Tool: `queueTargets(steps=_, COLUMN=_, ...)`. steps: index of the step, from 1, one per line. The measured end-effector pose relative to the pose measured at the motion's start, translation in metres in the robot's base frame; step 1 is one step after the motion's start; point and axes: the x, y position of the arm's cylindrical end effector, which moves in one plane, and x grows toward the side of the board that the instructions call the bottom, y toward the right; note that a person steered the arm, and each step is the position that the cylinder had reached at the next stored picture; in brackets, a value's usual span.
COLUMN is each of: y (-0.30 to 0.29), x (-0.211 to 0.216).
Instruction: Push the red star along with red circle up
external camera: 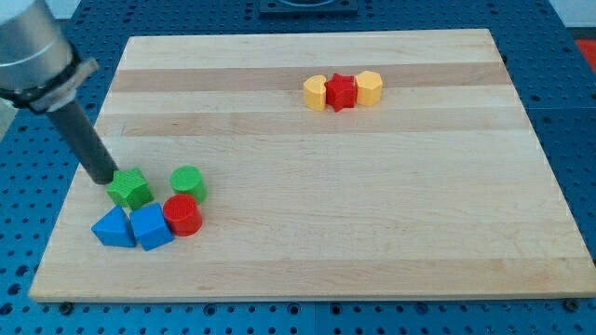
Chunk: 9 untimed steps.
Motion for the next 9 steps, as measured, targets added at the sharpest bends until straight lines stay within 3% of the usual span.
queueTargets(steps=3, y=0.015, x=-0.007)
queueTargets(steps=6, y=0.057, x=-0.111)
queueTargets(steps=9, y=0.176, x=-0.193)
